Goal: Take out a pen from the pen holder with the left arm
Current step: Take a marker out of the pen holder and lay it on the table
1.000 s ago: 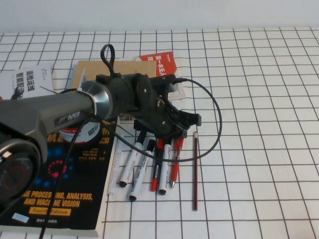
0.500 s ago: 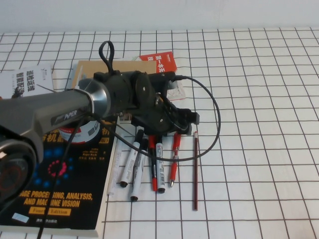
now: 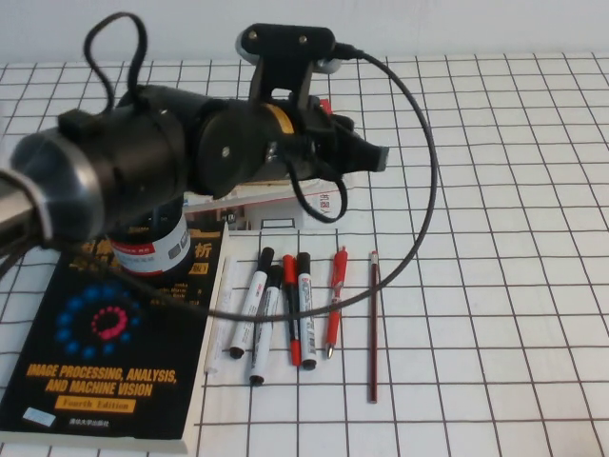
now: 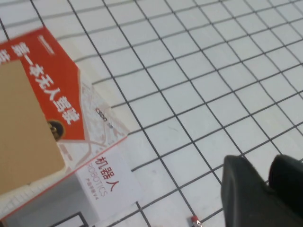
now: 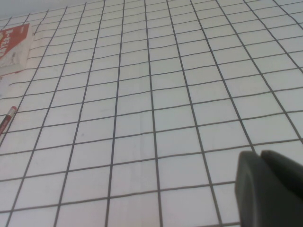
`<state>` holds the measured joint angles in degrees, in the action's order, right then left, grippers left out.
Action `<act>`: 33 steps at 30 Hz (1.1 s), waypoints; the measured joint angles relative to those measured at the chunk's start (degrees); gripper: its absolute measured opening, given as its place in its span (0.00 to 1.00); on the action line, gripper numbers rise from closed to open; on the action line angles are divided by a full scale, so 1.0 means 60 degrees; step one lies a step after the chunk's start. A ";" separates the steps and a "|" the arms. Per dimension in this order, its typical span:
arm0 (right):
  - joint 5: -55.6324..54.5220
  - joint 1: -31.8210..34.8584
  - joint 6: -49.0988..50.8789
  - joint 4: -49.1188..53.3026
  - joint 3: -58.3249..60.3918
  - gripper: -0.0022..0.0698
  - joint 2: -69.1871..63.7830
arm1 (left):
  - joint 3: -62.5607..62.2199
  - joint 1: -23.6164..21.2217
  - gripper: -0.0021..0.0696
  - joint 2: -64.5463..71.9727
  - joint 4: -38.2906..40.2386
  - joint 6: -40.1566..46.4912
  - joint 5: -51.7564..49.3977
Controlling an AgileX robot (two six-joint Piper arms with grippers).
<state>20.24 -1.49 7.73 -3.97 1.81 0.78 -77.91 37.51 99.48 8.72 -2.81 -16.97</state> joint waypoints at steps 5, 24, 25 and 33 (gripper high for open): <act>0.0000 0.0000 0.0000 0.0000 0.0000 0.01 0.0000 | 0.2329 0.0000 0.06 -0.1897 -0.0147 0.0998 0.1953; 0.0000 0.0000 0.0000 0.0000 0.0000 0.01 0.0000 | 0.5366 0.0000 0.03 -0.7942 -0.0148 0.2406 0.1306; 0.0000 0.0000 0.0000 0.0000 0.0000 0.01 0.0000 | 0.5366 0.0000 0.03 -0.8179 -0.0148 0.2406 0.1148; 0.0000 0.0000 0.0000 0.0000 0.0000 0.01 0.0000 | 0.5366 0.0000 0.03 -0.8729 -0.0172 0.2406 0.0774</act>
<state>20.24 -1.49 7.73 -3.97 1.81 0.78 -45.71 37.51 47.11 7.69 11.63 -12.33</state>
